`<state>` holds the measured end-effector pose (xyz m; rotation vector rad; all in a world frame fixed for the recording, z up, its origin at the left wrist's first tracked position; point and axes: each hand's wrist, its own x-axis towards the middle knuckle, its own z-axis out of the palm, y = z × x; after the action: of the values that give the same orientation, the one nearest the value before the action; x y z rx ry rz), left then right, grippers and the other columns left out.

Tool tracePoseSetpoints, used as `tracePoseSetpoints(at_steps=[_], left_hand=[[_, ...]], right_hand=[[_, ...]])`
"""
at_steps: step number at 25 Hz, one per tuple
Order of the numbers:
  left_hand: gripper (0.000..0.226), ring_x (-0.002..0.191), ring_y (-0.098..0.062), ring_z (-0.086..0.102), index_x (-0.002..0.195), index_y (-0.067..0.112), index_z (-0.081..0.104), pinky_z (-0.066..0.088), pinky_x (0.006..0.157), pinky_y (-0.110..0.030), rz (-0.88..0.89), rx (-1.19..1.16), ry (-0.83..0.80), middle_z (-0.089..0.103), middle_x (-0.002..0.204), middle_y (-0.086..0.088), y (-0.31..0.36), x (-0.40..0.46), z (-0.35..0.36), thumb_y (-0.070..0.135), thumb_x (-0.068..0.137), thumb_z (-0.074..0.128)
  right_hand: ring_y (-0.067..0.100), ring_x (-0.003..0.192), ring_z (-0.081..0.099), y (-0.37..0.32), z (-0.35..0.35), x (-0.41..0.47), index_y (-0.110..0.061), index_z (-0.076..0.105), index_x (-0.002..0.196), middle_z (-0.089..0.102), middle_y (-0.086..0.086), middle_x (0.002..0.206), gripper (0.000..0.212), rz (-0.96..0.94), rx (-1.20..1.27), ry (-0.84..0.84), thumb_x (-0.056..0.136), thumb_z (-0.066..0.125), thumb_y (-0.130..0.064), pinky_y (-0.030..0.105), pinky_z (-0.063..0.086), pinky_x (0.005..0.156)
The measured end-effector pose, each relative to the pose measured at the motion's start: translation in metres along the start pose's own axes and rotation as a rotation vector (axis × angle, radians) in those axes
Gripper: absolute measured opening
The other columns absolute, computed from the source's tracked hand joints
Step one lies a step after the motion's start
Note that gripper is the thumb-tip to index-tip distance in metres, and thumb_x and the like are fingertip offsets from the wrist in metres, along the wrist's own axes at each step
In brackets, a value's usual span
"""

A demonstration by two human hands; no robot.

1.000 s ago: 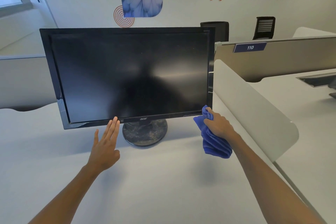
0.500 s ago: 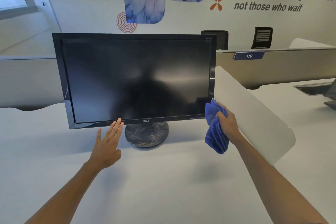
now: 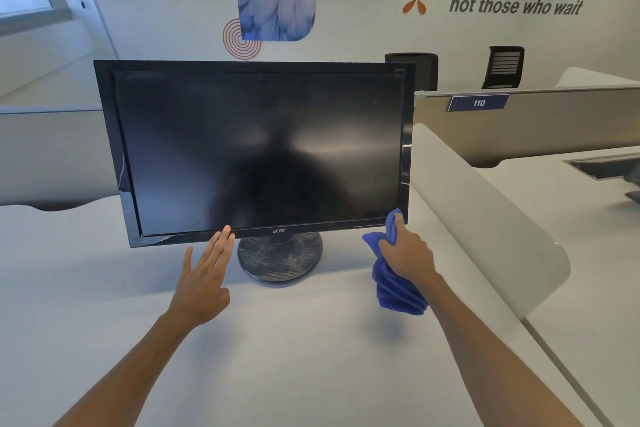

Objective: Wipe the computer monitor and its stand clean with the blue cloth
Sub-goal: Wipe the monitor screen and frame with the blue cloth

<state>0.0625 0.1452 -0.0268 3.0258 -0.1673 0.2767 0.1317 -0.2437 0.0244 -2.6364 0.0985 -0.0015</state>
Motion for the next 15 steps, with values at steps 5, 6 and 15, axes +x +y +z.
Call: tracePoseSetpoints(at_steps=[5, 6, 15], left_hand=[[0.098, 0.148, -0.025, 0.004, 0.153, 0.016, 0.012, 0.009, 0.113, -0.059, -0.018, -0.023, 0.01, 0.0, 0.161, -0.001, 0.005, 0.001, 0.001, 0.01, 0.072, 0.067], [0.097, 0.148, -0.025, 0.004, 0.153, 0.016, 0.012, 0.009, 0.113, -0.059, -0.012, -0.024, 0.001, 0.0, 0.161, -0.001, 0.005, 0.001, 0.0, 0.01, 0.072, 0.066], [0.1, 0.146, -0.034, 0.016, 0.15, 0.01, 0.019, 0.016, 0.11, -0.062, -0.157, -0.026, 0.136, 0.012, 0.16, -0.012, -0.033, -0.018, -0.018, 0.007, 0.066, 0.074]], right_hand=[[0.023, 0.106, 0.061, -0.021, 0.01, -0.003, -0.028, 0.026, 0.149, 0.06, 0.004, 0.126, 0.052, -0.049, 0.213, -0.068, 0.1, 0.042, -0.035, 0.032, 0.044, 0.093], [0.023, 0.109, 0.06, -0.027, 0.016, -0.005, -0.027, 0.023, 0.151, 0.059, 0.004, 0.129, 0.054, -0.059, 0.203, -0.077, 0.101, 0.042, -0.036, 0.03, 0.043, 0.093], [0.023, 0.104, 0.061, -0.1, 0.069, -0.023, -0.025, 0.03, 0.148, 0.063, 0.004, 0.123, 0.052, -0.242, 0.163, -0.143, 0.1, 0.044, -0.036, 0.031, 0.045, 0.094]])
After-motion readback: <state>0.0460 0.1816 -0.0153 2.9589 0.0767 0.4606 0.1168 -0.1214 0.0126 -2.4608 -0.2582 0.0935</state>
